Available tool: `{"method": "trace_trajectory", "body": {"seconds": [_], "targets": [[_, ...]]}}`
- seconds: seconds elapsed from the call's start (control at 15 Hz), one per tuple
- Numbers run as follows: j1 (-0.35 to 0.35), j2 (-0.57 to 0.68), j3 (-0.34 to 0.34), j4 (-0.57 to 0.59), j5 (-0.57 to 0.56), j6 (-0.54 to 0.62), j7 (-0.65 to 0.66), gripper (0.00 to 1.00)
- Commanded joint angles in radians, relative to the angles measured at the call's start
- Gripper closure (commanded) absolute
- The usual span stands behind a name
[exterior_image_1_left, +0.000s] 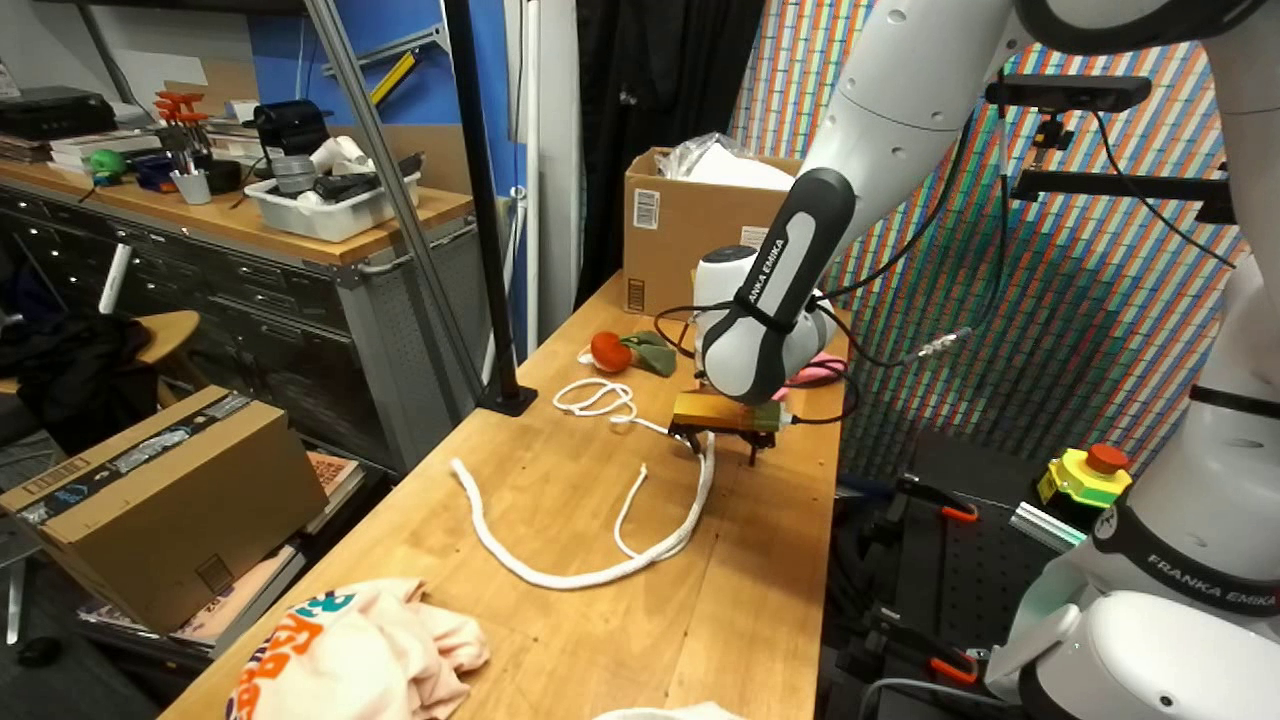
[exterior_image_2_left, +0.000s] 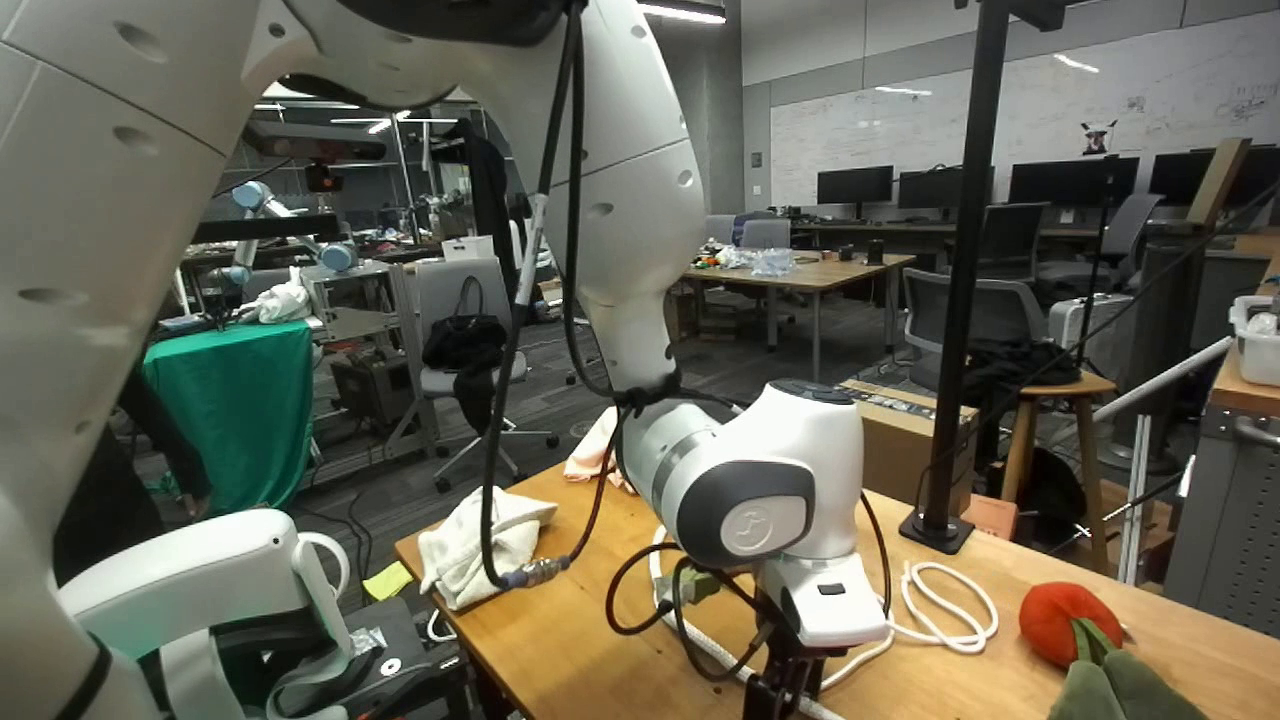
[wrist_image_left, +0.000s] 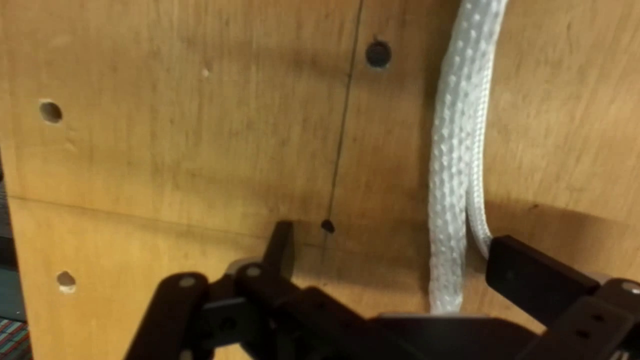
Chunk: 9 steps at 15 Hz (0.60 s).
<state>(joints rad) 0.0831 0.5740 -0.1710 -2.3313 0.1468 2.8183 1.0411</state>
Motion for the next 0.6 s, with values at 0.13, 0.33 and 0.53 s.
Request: {"method": "trace_trajectory", "body": {"seconds": [0.13, 0.33, 0.53], "targets": [[0.059, -0.082, 0.001, -0.114, 0.007, -0.003, 0.0, 0.0], [0.094, -0.125, 0.011, -0.152, -0.008, -0.021, -0.007, 0.0], [0.128, -0.17, 0.014, -0.183, -0.032, -0.048, -0.012, 0.0]]}}
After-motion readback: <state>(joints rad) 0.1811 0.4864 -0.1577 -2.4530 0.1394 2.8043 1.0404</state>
